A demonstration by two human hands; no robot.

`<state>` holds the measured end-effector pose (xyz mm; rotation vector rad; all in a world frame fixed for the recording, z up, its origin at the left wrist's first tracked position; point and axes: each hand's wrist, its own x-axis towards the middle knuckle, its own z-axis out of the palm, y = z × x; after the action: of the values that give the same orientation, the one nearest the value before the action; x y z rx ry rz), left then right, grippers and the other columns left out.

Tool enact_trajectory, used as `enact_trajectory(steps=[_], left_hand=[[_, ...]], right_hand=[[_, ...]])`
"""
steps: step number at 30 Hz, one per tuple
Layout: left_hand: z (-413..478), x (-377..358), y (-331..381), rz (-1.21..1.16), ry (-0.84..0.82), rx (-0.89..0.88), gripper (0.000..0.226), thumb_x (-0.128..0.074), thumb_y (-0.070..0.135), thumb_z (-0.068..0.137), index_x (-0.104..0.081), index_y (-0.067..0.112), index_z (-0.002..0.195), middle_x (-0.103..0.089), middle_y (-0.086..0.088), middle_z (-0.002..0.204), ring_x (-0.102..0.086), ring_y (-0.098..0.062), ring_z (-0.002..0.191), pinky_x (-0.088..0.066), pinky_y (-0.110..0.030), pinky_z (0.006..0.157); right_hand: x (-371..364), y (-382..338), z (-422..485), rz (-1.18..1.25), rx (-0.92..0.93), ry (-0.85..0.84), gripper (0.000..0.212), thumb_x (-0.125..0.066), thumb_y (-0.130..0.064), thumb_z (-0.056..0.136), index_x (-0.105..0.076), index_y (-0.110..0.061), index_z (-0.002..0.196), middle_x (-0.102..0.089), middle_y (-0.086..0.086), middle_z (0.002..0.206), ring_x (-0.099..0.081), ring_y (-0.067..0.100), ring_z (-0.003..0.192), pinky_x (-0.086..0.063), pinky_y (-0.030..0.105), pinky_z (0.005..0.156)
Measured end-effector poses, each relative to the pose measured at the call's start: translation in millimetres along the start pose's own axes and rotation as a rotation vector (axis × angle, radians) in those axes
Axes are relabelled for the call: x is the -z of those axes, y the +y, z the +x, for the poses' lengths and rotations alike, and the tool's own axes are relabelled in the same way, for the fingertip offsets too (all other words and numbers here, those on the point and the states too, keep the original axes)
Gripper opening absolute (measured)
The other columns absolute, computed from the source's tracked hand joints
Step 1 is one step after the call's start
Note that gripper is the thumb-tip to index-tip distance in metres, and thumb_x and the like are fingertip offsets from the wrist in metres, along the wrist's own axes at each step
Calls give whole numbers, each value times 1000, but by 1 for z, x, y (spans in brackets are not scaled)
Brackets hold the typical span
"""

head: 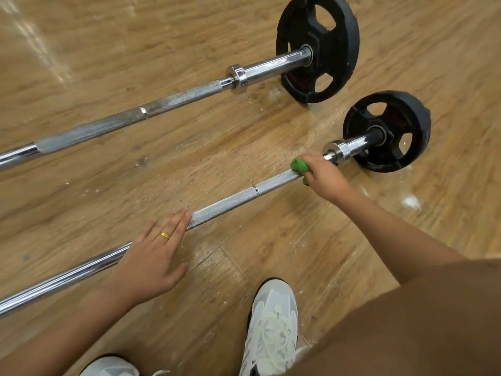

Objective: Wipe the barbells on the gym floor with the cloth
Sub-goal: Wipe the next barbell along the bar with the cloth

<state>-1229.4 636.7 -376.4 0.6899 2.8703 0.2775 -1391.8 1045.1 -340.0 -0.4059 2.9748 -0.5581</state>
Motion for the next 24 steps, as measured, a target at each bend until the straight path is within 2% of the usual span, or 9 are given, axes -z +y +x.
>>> enact_trajectory(steps=[2,4,8,10,13,16,19,22,24], left_hand=[[1,1,-1,0,-7,6,101,-50,56,80,-7,16,162,-15,-1,168,-28,-20,150,-19,-41,119],[2,3,-2,-13,-16,20,101,-49,57,80,-6,17,162,-15,0,168,-28,-19,150,-18,-40,119],[2,2,-1,-24,-17,18,101,-49,57,80,-5,19,162,-17,0,168,-28,-18,150,-15,-37,118],[1,2,-1,-29,-18,23,101,-49,57,80,-4,19,162,-16,0,168,-26,-18,150,-14,-36,118],[-1,4,0,-36,-34,32,102,-49,58,80,-4,19,162,-15,0,168,-26,-18,151,-14,-36,118],[-3,2,6,-42,-34,42,103,-50,59,78,-7,18,162,-17,-1,168,-26,-20,151,-13,-37,118],[-5,-1,10,-65,-31,38,104,-50,59,78,-1,22,162,-6,4,170,-16,-16,154,-11,-38,119],[-10,-1,14,-78,-44,38,105,-52,58,78,2,24,162,-2,7,170,-13,-14,154,-9,-38,120],[-14,-1,18,-86,-48,42,105,-52,58,79,1,24,162,-3,6,169,-13,-14,154,-3,-34,120]], right_hand=[[1,1,6,-23,-54,40,14,-53,-8,96,-66,-9,101,-61,8,100,-52,25,99,-34,29,79],[-8,-8,7,-34,-20,59,11,-54,-9,95,-65,-10,96,-61,10,99,-51,28,99,-33,30,79],[-7,-9,-4,17,115,-14,18,-55,-6,92,-64,-15,105,-61,1,106,-51,19,101,-41,34,86],[2,-3,0,1,61,-28,19,-54,-4,93,-65,-15,104,-60,0,104,-50,16,99,-39,31,82],[-8,-6,0,-18,-24,91,12,-55,-8,94,-63,-18,94,-59,5,100,-50,23,98,-38,34,81],[-21,-14,-13,37,57,90,16,-55,-3,91,-63,-15,99,-60,2,103,-49,22,98,-36,32,83],[-5,-3,-14,14,40,16,24,-54,-1,91,-65,-15,107,-62,1,110,-50,21,104,-36,30,87],[-6,-6,-14,-10,-58,59,14,-53,-8,95,-64,-16,98,-60,4,104,-49,24,103,-33,29,82],[-17,-18,-21,-5,-4,63,12,-54,-10,95,-62,-19,93,-60,4,101,-49,25,101,-36,33,83]])
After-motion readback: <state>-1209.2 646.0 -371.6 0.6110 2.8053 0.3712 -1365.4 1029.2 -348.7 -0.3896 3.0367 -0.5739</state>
